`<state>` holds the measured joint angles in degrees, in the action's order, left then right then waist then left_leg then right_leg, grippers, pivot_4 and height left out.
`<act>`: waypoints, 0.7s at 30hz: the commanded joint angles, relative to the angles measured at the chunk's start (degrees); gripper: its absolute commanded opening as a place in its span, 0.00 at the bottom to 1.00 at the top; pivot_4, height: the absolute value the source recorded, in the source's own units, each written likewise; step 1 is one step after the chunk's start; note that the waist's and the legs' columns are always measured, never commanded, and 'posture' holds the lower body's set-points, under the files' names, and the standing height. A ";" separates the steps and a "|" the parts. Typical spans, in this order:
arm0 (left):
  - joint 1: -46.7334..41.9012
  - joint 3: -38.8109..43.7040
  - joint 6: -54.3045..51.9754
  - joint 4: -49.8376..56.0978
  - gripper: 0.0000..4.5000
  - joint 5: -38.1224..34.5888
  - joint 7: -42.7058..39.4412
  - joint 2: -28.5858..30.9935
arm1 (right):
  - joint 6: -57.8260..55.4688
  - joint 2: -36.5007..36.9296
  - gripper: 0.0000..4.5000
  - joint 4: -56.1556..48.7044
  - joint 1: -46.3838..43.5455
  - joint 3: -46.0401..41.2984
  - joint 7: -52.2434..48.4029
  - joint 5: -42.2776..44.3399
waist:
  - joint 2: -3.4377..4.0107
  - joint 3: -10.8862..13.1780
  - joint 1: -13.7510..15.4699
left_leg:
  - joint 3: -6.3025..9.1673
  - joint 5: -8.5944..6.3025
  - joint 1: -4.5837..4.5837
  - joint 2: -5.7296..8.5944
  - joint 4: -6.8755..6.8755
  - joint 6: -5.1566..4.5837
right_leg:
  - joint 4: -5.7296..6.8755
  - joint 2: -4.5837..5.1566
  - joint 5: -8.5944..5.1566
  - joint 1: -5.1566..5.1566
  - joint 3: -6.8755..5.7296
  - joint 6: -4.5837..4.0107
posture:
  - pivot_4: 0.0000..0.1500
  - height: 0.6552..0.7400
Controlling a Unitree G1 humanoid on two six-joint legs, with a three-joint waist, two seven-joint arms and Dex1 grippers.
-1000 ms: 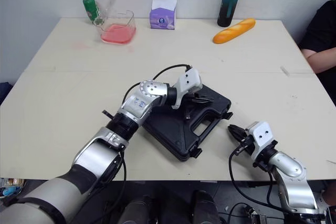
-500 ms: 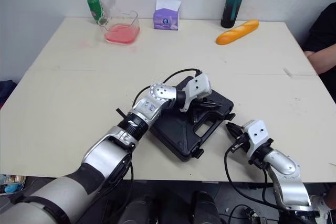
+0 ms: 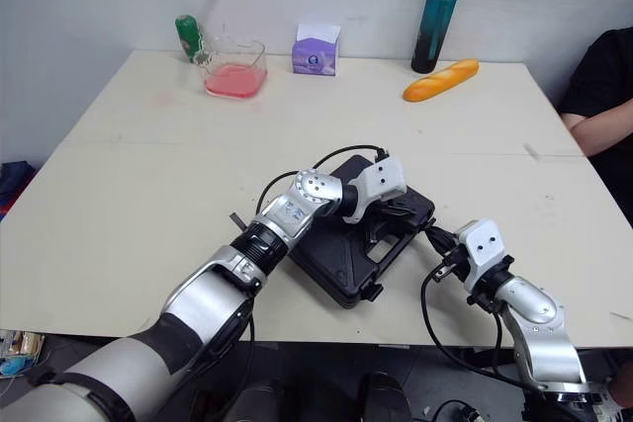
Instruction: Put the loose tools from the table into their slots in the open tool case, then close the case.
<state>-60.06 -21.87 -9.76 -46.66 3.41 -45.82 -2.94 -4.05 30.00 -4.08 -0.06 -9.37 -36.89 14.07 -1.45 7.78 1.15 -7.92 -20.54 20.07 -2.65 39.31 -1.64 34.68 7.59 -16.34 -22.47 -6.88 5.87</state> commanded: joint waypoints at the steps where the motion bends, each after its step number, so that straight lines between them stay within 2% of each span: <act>1: 5.25 -5.68 -7.50 -8.99 0.01 7.14 -0.01 2.64 | -0.39 0.82 0.00 -2.28 -1.71 -1.05 0.03 0.92 | -0.02 -0.20 -0.02 | 0.00 -0.01 -0.01 -0.02 0.00 0.01 | -0.01 0.00 -0.01 0.00 0.00 -0.01 | 1.00 1.00; 21: 5.96 -6.68 -9.43 -8.44 0.01 7.95 0.31 3.63 | -1.19 -0.07 0.00 -0.65 -5.84 1.60 -0.25 -0.08 | -0.07 -0.92 -1.15 | 0.38 -0.15 -0.03 -0.14 -0.01 0.05 | -0.20 0.40 -0.09 0.20 0.08 -0.16 | 1.00 1.00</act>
<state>-60.05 -22.62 -11.39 -46.63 3.97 -45.95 -1.77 -6.40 30.01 -4.05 -5.29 -7.60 -37.11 13.96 -1.52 6.86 0.00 -7.51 -20.69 20.05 -2.79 39.29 -1.58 34.46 8.00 -16.43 -22.25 -6.81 5.71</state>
